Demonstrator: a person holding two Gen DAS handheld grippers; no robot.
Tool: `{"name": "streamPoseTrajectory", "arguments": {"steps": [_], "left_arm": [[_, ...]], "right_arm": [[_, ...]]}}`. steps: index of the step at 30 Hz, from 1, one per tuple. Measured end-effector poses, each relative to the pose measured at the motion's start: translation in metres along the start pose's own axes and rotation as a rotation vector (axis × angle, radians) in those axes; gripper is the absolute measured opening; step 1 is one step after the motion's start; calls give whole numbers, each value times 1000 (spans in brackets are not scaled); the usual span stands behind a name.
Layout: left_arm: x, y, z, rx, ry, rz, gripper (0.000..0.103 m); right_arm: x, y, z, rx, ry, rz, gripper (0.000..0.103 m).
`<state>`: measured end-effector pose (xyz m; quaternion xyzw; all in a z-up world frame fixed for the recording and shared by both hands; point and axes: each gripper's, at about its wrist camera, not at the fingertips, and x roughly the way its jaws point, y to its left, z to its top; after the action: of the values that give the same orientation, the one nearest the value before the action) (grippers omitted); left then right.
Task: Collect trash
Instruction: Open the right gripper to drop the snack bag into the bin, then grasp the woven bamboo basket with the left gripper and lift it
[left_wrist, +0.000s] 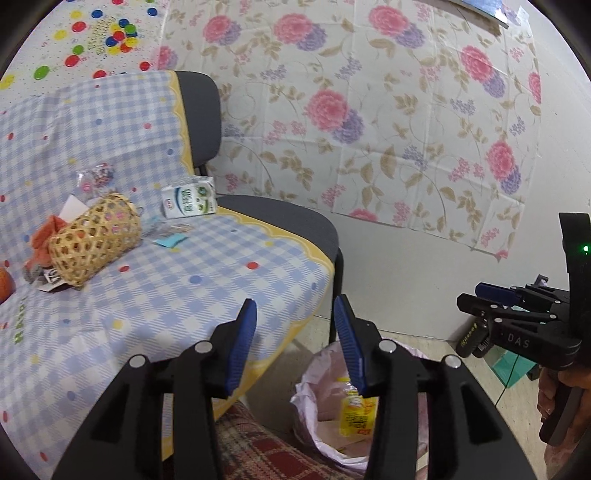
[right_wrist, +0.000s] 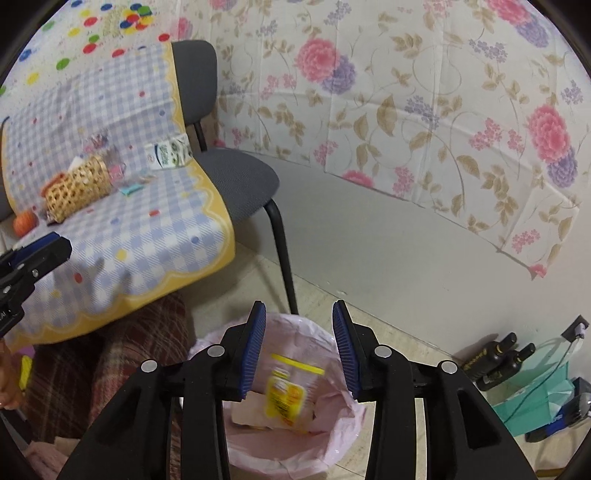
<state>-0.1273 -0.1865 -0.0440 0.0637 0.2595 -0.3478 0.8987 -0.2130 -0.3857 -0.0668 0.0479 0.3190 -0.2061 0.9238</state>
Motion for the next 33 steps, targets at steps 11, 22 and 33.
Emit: {"name": "streamPoseTrajectory", "arguments": {"steps": [11, 22, 33], "left_arm": [[-21, 63, 5, -87, -30, 151, 53], [-37, 132, 20, -127, -38, 343, 64], [-15, 185, 31, -166, 11, 407, 85]], "right_arm": [[11, 50, 37, -52, -47, 133, 40], [35, 105, 75, -126, -84, 235, 40], [66, 150, 102, -190, -92, 301, 64]]}}
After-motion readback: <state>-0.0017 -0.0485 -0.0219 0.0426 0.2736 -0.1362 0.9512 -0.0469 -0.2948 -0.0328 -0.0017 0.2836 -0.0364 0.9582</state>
